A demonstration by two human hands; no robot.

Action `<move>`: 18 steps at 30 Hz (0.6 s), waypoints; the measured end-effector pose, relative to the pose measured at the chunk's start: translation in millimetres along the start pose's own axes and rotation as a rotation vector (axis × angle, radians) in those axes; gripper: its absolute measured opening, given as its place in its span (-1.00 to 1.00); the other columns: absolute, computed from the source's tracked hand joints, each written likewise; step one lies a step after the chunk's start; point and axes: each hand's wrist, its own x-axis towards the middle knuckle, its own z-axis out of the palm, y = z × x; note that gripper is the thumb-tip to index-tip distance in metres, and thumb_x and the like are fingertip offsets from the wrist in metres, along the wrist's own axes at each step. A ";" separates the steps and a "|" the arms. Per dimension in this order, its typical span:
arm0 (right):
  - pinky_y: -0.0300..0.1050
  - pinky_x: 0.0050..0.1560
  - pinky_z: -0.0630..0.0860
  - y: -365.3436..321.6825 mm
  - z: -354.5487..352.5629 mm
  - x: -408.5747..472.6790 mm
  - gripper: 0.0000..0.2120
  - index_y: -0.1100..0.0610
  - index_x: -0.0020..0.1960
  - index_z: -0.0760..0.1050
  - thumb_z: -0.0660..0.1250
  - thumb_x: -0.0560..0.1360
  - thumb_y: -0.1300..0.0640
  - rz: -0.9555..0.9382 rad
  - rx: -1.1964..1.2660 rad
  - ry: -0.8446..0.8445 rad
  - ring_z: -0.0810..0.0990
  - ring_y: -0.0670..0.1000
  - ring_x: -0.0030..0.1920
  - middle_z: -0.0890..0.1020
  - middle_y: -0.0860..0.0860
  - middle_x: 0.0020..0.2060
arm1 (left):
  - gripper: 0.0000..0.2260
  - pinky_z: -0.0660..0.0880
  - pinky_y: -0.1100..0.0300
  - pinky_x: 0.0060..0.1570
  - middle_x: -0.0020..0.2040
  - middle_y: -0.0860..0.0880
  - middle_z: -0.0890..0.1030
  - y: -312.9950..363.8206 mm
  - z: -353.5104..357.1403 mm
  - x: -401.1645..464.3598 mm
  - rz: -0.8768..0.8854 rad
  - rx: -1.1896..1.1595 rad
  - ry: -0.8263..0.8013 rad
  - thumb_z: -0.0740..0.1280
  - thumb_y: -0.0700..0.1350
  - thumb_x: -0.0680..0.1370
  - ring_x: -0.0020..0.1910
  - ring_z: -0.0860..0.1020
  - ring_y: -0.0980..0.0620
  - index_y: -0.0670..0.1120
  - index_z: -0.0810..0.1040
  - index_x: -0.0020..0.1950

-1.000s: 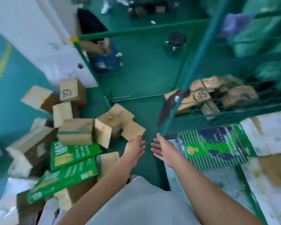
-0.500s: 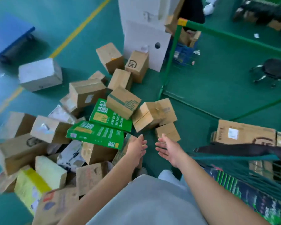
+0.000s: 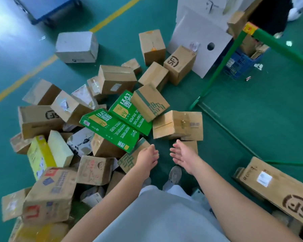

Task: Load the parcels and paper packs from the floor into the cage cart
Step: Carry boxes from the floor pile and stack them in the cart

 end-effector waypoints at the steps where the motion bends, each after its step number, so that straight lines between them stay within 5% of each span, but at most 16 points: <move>1: -0.08 -0.01 0.57 -3.8 -5.6 7.4 -0.66 0.09 0.23 0.54 0.21 0.69 -0.13 0.010 -0.005 0.000 0.67 0.04 0.09 0.68 0.04 0.11 | -0.75 0.54 0.16 -0.06 0.16 -0.04 0.67 0.8 11.6 2.6 -0.003 -0.008 -0.011 0.27 0.04 0.69 0.03 0.64 0.00 -0.09 0.55 0.26; 8: -0.01 0.19 0.58 -14.9 -34.6 59.6 -0.64 0.14 0.28 0.54 0.21 0.69 -0.11 0.096 -0.033 -0.001 0.66 0.06 0.11 0.68 0.06 0.11 | -0.72 0.56 0.11 0.13 0.14 -0.01 0.65 3.4 56.5 33.6 -0.034 -0.026 -0.016 0.29 0.04 0.68 -0.01 0.62 0.03 -0.09 0.54 0.31; 18: -0.06 0.10 0.57 -36.6 -62.6 185.3 -0.73 0.07 0.12 0.55 0.20 0.70 -0.09 0.201 -0.071 0.062 0.66 0.04 0.09 0.68 0.06 0.14 | -0.77 0.30 0.23 -0.29 -0.21 0.00 0.46 35.2 108.9 169.3 -0.105 0.082 -0.004 0.21 -0.04 0.72 -0.33 0.39 0.08 -0.05 0.44 -0.12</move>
